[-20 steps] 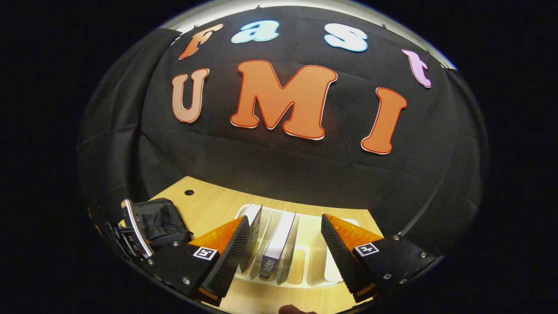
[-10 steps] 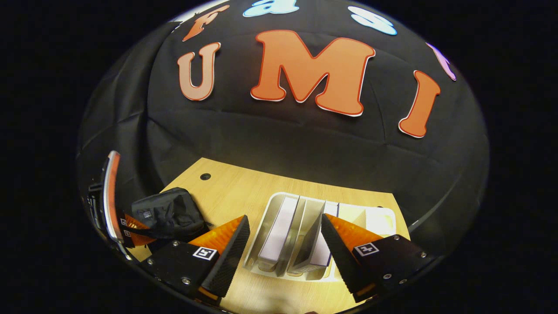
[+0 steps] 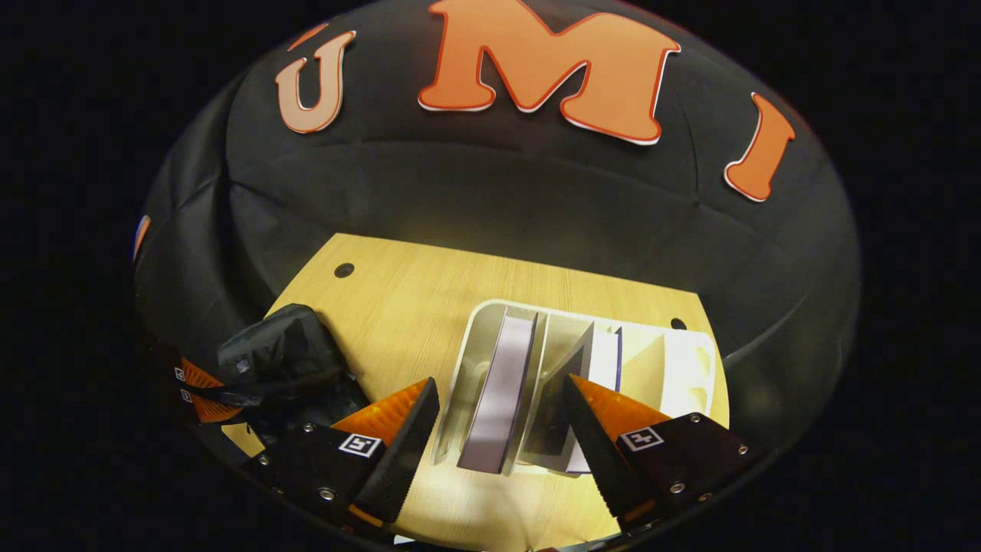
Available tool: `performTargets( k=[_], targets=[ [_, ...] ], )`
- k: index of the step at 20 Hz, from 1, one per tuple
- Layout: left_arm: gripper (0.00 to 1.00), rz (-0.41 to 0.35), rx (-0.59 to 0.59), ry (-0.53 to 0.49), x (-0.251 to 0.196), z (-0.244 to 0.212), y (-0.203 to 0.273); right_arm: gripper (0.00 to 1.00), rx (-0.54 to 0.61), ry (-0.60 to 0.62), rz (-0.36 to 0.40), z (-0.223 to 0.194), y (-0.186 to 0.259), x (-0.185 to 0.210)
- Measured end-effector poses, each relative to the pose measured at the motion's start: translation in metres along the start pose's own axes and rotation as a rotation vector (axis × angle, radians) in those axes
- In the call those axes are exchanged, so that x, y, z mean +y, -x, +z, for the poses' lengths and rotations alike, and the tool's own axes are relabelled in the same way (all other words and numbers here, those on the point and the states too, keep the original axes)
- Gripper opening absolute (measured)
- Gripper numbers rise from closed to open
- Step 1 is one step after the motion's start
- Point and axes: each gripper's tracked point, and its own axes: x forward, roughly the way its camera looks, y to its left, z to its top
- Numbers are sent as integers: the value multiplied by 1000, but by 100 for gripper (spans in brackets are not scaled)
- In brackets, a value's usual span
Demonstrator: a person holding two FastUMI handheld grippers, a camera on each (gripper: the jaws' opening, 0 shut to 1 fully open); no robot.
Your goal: Open the schoolbag, grab two books from the bookshelf and put them into the schoolbag.
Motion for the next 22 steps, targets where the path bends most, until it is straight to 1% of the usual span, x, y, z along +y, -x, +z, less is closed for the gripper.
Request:
performTargets(
  k=[3, 4, 5, 6, 8, 9, 10, 13, 15, 16, 17, 18, 19, 20, 21, 22],
  targets=[
    [5, -44, -15, -11, 4, 7, 5, 94, 91, -40, 13, -5, -16, 4],
    [4, -55, -19, -14, 4, 8, 7, 89, 121, -51, 18, -7, -21, 6],
    [4, -80, -26, -3, 3, 9, 8, 88, 155, -63, 9, -11, -25, 5],
    [4, -114, -38, 25, 2, 10, 12, 82, 181, -63, 10, -12, -29, 7],
    [4, -135, -68, 55, 12, 10, 19, 76, 230, -78, -5, -16, -37, 9],
    [4, -147, -76, 64, 14, 10, 22, 65, 259, -92, -14, -21, -39, 11],
    [4, -166, -86, 66, 13, 9, 21, 70, 274, -97, -16, -23, -42, 14],
    [4, -225, -103, 73, 11, 5, 19, 65, 317, -97, -67, -30, -49, 11],
    [4, -267, -114, 92, 3, 8, 25, 61, 347, -110, -100, -37, -54, 11],
    [4, -283, -119, 98, 1, 9, 27, 57, 366, -124, -111, -41, -55, 11],
    [4, -293, -126, 105, 2, 8, 30, 55, 376, -139, -116, -43, -58, 12],
    [4, -297, -131, 106, 2, 6, 33, 51, 395, -154, -122, -46, -59, 13],
    [4, -306, -135, 112, 1, 7, 35, 48, 407, -173, -105, -47, -60, 18],
    [4, -311, -137, 116, 0, 6, 37, 51, 425, -189, -91, -48, -60, 22],
    [4, -316, -140, 121, -1, 4, 39, 42, 439, -195, -94, -49, -58, 21],
    [4, -317, -141, 120, 0, 2, 39, 41, 445, -191, -101, -51, -57, 19]
  ],
)
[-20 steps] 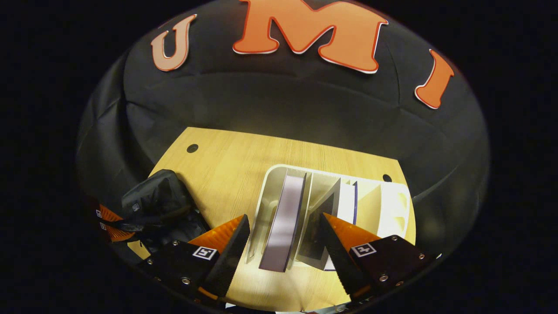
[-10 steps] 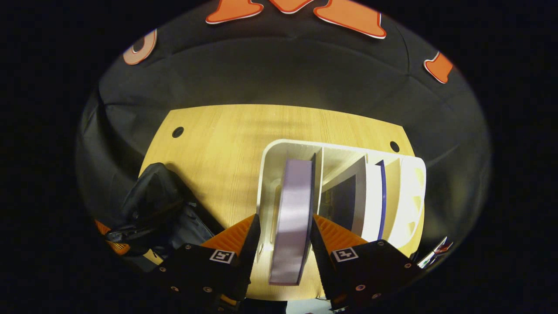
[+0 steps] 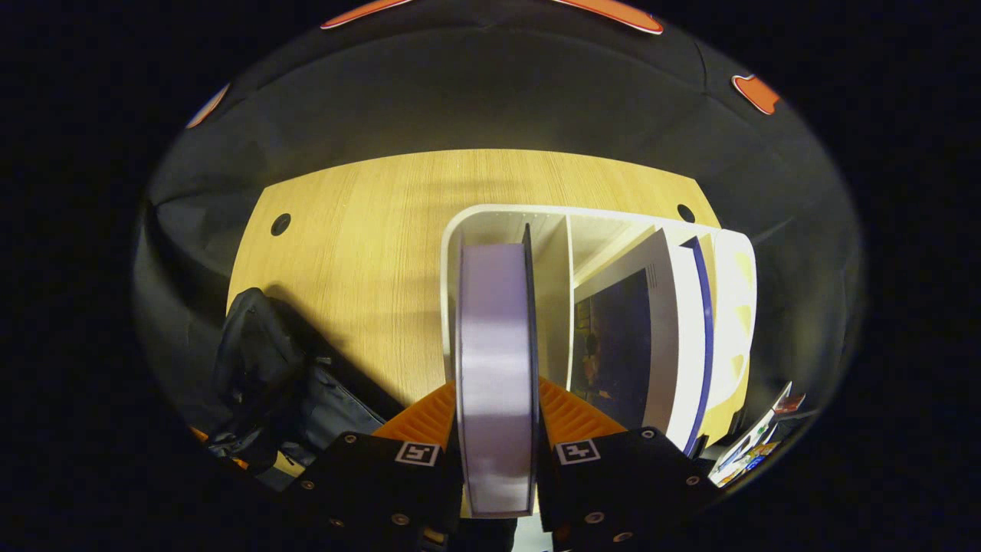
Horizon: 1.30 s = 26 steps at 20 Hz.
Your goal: Open the schoolbag, grab two books from the bookshelf and put them into the schoolbag.
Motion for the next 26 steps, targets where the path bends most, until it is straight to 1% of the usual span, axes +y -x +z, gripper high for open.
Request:
performTargets(
  k=[1, 3, 5, 8, 12, 21, 24, 26],
  targets=[
    [4, 0, -4, 2, 2, 0, 0, 40, 0, 3, -10, -2, 2, -3],
    [4, 2, -9, 14, 6, 1, -2, 40, 3, 4, -6, -7, 8, -6],
    [4, 0, -12, 27, 6, 1, -7, 39, 7, -8, 21, -13, 19, -9],
    [4, 4, -13, 41, 3, 0, -11, 39, -22, -36, 61, -18, 39, -19],
    [4, 13, -20, 47, 0, -1, -11, 39, -66, -74, 92, -33, 67, -36],
    [4, 29, -24, 62, 3, -6, -6, 38, -198, -178, 244, -53, 143, -44],
    [4, 32, -37, 77, 5, -4, -4, 38, -246, -218, 288, -60, 164, -49],
    [4, 23, -47, 86, 5, -4, -5, 38, -272, -242, 336, -67, 174, -45]
  ],
)
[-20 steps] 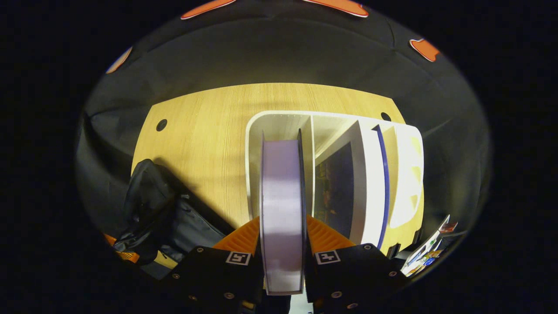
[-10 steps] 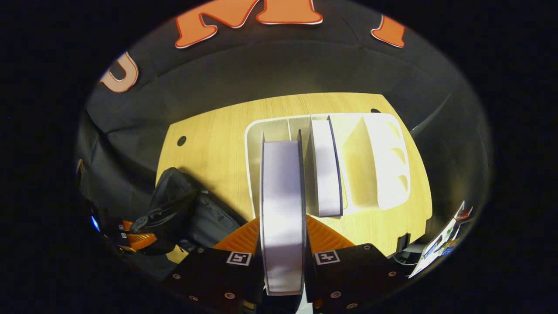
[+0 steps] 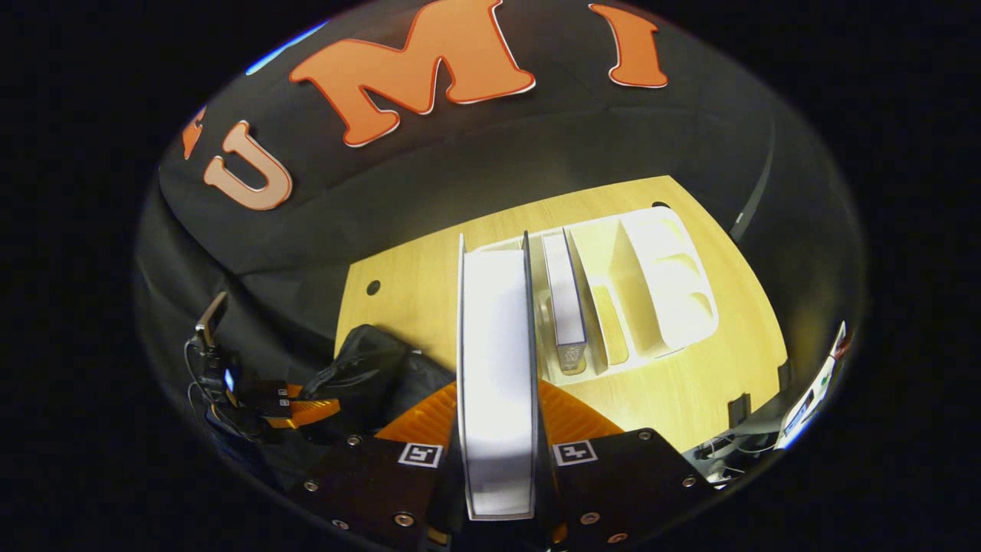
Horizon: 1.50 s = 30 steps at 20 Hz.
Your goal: Open the schoolbag, grab two books from the bookshelf and put them into the schoolbag.
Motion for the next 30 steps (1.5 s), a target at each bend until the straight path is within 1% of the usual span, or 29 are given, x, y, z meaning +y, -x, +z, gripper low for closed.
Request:
performTargets(
  k=[2, 6, 11, 13, 15, 17, 21, 24, 26, 30],
  targets=[
    [4, -5, -5, 12, 2, -3, -1, 37, -7, -28, 48, -8, 2, 5],
    [4, -17, -19, 39, 4, 0, 3, 37, 4, -92, 137, -40, 3, 21],
    [4, -27, -64, 96, 6, 3, 6, 37, 4, -146, 237, -69, -10, 42],
    [4, -29, -65, 117, 3, 5, 4, 37, 7, -190, 276, -77, -19, 50],
    [4, -29, -68, 130, 1, 7, 4, 37, 17, -211, 297, -85, -32, 54],
    [4, -29, -73, 135, 0, 6, 1, 36, 19, -231, 301, -92, -47, 57],
    [4, -24, -73, 134, 1, 7, 3, 36, 21, -269, 365, -108, -67, 77],
    [4, -28, -82, 138, -1, 9, 4, 36, 8, -321, 373, -112, -87, 84],
    [4, -31, -87, 154, -1, 10, 4, 37, -5, -334, 385, -115, -98, 91],
    [4, -43, -99, 170, -3, 14, 3, 36, 19, -366, 418, -132, -117, 110]
  ],
)
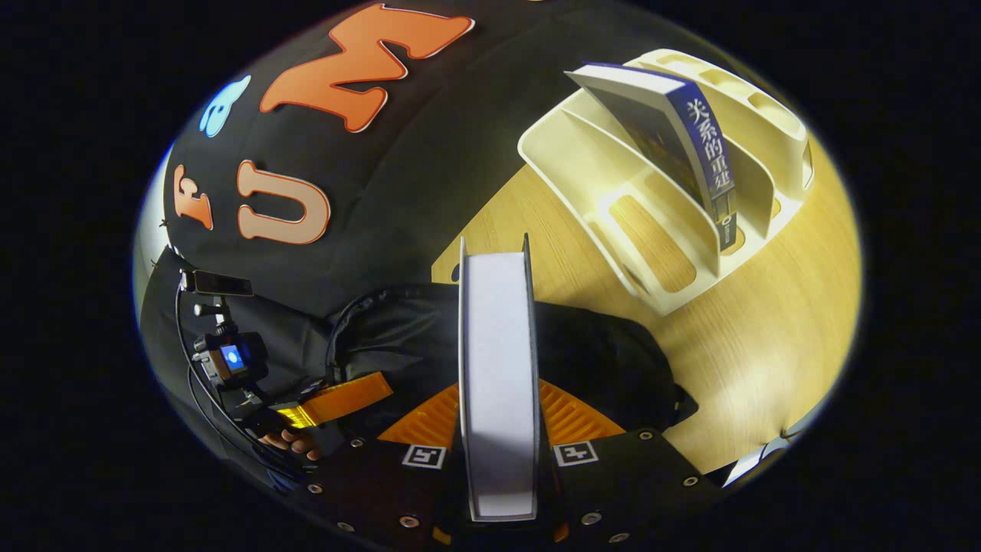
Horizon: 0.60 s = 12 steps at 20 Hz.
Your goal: Open the schoolbag, grab two books from the bookshelf and put them into the schoolbag.
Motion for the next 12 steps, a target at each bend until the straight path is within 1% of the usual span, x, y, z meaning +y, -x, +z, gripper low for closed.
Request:
performTargets(
  k=[3, 5, 7, 12],
  targets=[
    [4, -17, -8, 13, -4, 0, -2, 36, -19, -13, 13, -10, -23, 3],
    [4, -13, -10, 12, -4, -1, -2, 37, -19, -22, 13, -21, -42, 4],
    [4, -26, -14, 16, -8, -2, -4, 36, -6, -48, 33, -33, -62, 8],
    [4, -51, -24, 36, -14, -3, -3, 37, -39, -111, 63, -40, -97, 8]
  ],
)
